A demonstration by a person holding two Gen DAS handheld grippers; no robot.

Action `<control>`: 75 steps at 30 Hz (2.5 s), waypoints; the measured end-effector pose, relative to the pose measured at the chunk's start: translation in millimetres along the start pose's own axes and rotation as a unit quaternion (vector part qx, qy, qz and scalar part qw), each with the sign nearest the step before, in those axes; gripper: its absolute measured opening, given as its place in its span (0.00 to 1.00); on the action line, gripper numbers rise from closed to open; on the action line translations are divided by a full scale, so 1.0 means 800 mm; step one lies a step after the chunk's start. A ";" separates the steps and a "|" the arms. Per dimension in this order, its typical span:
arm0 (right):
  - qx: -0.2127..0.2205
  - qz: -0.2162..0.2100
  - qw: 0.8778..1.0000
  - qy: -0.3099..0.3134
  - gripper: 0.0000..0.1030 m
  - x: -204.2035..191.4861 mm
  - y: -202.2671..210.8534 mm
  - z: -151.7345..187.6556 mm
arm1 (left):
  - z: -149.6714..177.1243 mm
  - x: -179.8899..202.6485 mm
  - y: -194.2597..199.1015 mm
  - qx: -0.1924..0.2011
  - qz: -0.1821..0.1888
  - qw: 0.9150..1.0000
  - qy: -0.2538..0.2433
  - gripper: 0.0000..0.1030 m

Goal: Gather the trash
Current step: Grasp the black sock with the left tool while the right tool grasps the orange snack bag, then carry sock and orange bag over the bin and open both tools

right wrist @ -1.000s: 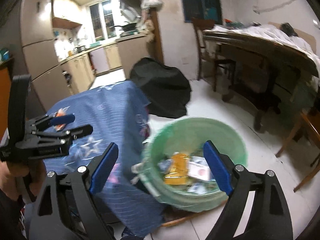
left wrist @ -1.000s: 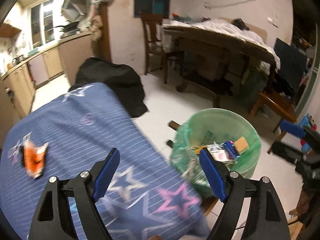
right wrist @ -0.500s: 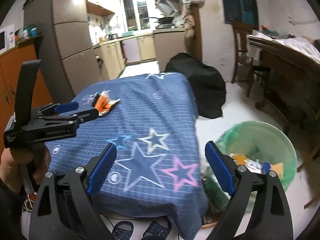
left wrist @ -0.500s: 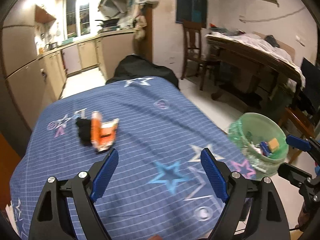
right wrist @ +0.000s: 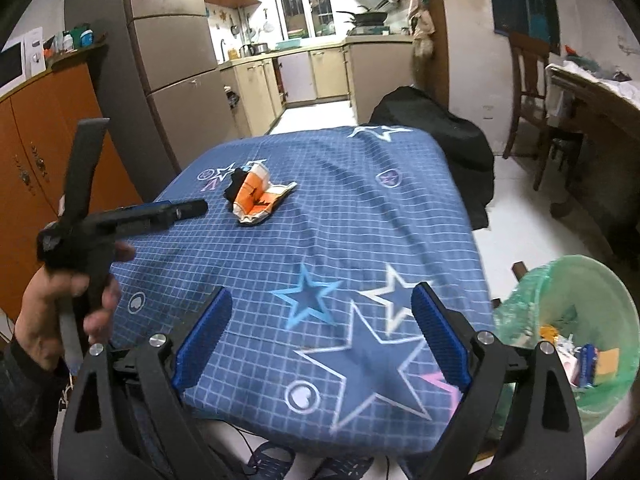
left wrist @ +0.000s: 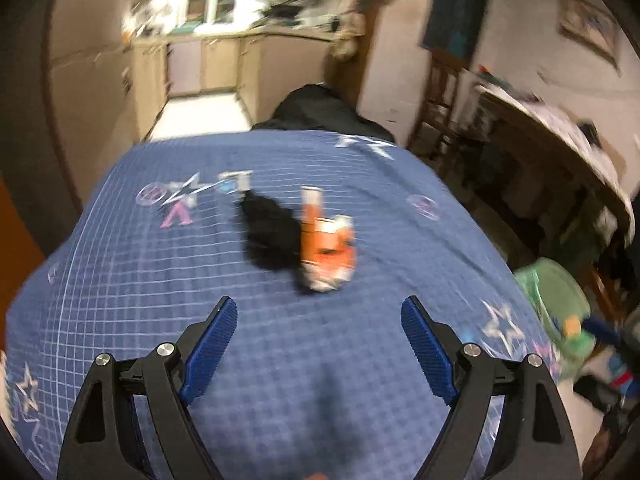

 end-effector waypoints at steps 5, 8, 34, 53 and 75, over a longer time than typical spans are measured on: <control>-0.015 -0.008 1.000 -0.013 0.85 -0.004 -0.025 0.010 | -0.022 -0.057 -0.050 -0.029 0.013 0.995 0.090 0.81; -0.026 -0.010 0.999 -0.019 0.85 -0.006 -0.041 0.019 | -0.042 -0.050 -0.078 -0.032 0.021 0.995 0.092 0.81; -0.067 -0.093 0.993 -0.018 0.85 -0.080 -0.177 -0.021 | -0.002 -0.164 -0.071 -0.050 -0.044 0.995 0.079 0.54; -0.090 -0.028 0.996 0.003 0.39 -0.091 -0.266 -0.024 | 0.012 -0.143 -0.073 -0.020 -0.053 0.997 0.050 0.46; 0.055 0.040 0.997 0.028 0.38 0.013 -0.025 -0.092 | -0.029 0.096 0.030 0.048 0.060 0.997 -0.022 0.46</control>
Point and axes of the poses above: each gripper's, at about its wrist camera, not at the fingertips, and y roughly against the way its jaws point, x to its right, z to its underside, the point moved 10 cm from there along -y, roughly the way its jaws point, and after that the axes turned 14 degrees about x, right-handed, at the moved point
